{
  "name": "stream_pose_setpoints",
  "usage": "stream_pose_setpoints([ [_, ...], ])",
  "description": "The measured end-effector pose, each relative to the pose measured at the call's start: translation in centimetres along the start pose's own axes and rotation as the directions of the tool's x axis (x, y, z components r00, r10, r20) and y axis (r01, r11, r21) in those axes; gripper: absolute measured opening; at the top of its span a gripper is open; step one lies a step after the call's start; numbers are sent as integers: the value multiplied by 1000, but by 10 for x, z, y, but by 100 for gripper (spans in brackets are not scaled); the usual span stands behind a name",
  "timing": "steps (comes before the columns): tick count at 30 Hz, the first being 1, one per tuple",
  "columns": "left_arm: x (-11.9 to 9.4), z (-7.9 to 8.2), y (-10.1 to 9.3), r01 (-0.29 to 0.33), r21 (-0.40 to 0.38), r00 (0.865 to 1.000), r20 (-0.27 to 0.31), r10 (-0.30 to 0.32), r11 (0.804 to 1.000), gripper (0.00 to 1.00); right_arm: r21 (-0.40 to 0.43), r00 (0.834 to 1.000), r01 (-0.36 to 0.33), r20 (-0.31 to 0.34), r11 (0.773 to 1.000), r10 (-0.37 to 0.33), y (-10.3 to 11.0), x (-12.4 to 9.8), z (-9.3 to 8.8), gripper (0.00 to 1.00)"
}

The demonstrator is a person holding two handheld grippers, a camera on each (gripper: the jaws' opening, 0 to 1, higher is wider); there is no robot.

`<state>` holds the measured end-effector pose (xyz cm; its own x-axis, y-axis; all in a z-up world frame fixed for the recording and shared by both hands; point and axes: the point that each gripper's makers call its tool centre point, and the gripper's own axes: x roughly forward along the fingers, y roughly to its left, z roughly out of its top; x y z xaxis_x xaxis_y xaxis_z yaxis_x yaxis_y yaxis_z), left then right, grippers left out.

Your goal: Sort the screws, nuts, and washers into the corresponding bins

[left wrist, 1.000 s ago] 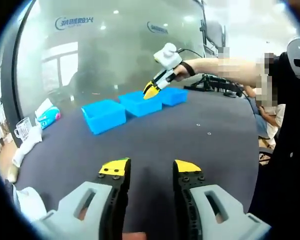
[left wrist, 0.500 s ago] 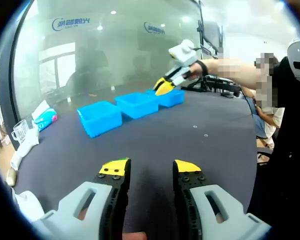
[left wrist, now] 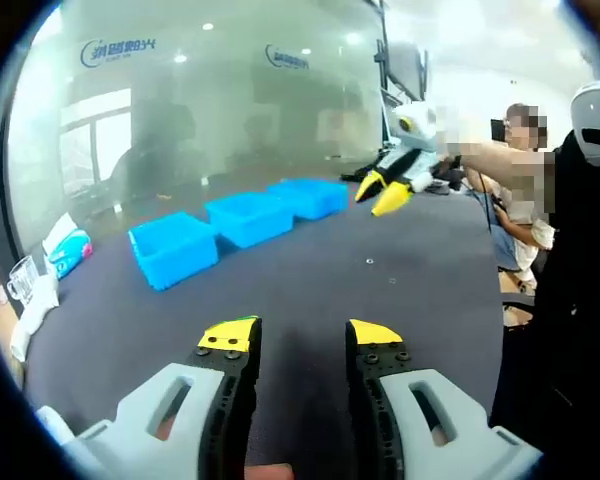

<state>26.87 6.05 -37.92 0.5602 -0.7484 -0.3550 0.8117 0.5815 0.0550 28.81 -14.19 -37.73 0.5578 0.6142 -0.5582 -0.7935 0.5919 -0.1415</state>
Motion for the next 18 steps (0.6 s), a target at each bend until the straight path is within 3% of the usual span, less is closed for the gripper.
stream_pose_setpoints([
  [5, 3, 1, -4, 22, 14, 1000, -9, -21, 1000, 33, 17, 1000, -12, 13, 1000, 12, 18, -11, -12, 23],
  [18, 8, 6, -13, 55, 41, 998, -30, -53, 998, 33, 54, 1000, -28, -5, 998, 28, 34, -28, -43, 22],
])
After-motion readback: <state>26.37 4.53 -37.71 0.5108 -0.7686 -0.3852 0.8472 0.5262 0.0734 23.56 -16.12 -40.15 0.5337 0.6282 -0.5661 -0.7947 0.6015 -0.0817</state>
